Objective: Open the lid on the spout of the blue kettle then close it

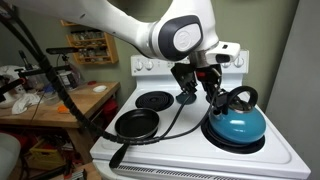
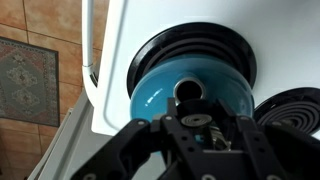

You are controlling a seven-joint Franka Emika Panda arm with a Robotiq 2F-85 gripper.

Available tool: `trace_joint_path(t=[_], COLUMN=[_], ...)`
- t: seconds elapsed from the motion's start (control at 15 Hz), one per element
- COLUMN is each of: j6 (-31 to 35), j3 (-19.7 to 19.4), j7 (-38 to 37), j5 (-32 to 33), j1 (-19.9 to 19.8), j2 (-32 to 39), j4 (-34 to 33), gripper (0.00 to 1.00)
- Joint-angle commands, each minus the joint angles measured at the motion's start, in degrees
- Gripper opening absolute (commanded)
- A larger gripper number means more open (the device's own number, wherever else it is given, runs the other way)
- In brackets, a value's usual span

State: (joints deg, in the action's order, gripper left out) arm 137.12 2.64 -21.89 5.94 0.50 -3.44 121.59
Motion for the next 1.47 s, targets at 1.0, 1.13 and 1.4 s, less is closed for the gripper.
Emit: trace_joint_path(t=[1.0, 1.13, 1.4], j6=[-1.2, -1.15, -1.21], j3=[-0.09, -0.03, -0.02], j7=[2.79, 2.99, 3.41], j5=[-2.7, -3.28, -3.83], j1=[0.47, 0.61, 0.72], j2=[0.53, 1.04, 1.44], j4=[-0.5, -0.49, -0.46], gripper=[0.17, 0.17, 0.17])
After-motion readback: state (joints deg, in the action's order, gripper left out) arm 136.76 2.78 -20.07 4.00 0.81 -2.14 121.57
